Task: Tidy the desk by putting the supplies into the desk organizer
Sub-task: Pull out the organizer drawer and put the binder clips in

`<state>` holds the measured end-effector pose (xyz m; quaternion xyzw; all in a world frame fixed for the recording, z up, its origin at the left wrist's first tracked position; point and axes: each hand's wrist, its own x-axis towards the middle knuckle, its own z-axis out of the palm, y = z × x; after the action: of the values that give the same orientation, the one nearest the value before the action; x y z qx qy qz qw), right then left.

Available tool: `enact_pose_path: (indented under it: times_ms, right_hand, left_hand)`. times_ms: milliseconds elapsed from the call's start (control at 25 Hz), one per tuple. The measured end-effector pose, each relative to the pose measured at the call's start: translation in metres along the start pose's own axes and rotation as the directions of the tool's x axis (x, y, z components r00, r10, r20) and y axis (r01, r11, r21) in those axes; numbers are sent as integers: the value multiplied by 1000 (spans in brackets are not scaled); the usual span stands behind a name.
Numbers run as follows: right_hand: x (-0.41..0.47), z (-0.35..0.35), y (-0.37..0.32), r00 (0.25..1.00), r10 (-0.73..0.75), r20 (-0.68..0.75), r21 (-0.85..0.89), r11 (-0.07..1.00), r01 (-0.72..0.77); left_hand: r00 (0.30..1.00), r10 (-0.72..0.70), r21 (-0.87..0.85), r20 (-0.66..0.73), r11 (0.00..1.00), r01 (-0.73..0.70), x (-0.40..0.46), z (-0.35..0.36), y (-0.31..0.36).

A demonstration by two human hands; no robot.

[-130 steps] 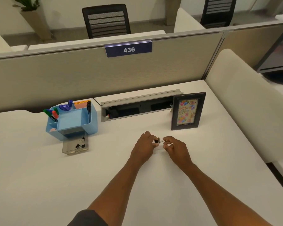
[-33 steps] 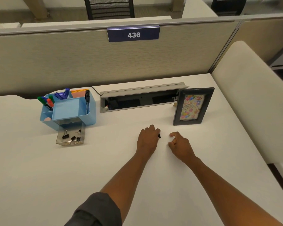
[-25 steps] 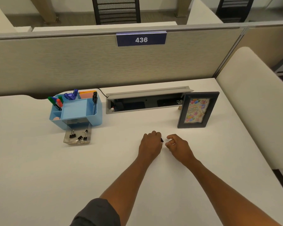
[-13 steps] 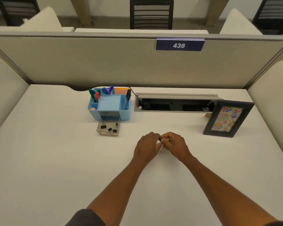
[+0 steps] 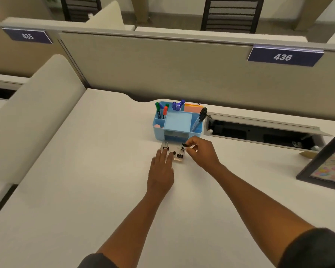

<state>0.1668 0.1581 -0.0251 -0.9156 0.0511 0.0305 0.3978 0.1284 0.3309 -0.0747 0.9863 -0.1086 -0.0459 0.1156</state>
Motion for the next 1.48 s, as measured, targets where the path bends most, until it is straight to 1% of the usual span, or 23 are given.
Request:
enact_pose_path:
  times_ms: [160,320,520,720,880,1000,1080,1240,1400,1480]
  right_hand:
    - [19,19,-15,998,-1,55,-228,974,13]
    - [25,25,-17,996,-22,91,-353,934,53]
    - [23,26,-10,995,-34,97,-374,925,68]
    - [17,21,-5,998,-14,65,-308,951,33]
    - [9,5,-6,997,-71,-33,-312,948,57]
    - [6,-6,-9,988,-137,-77,-363,927,100]
    - [8,-9,-9,983,-162,-91,-374,920,117]
    - [14,-5,-10,989,-142,-48,-396,911,112]
    - [17,2,-4,983,-176,59,-526,831,180]
    - [18,5,0,977,-195,86,-580,788,208]
  left_hand:
    - [1000,14,-42,-9,999,-15,2,3,-4]
    - [1000,11,-47,0,999,-11,2,6,-3]
    - [1000,10,-27,-10,1000,-10,2,12,-6]
    - [1000,17,-32,1,999,-17,2,9,-5]
    - [1000,16,-44,-1,999,-16,-4,5,-3]
    - [997,15,-54,-81,998,-19,-15,2,-4]
    - [994,51,-44,-98,998,-55,-20,3,-6]
    - [991,109,-49,-83,992,-113,-18,8,-6]
    - [988,150,-36,-36,988,-152,-12,8,-6]
    - [987,161,-40,-12,986,-162,-7,9,-6]
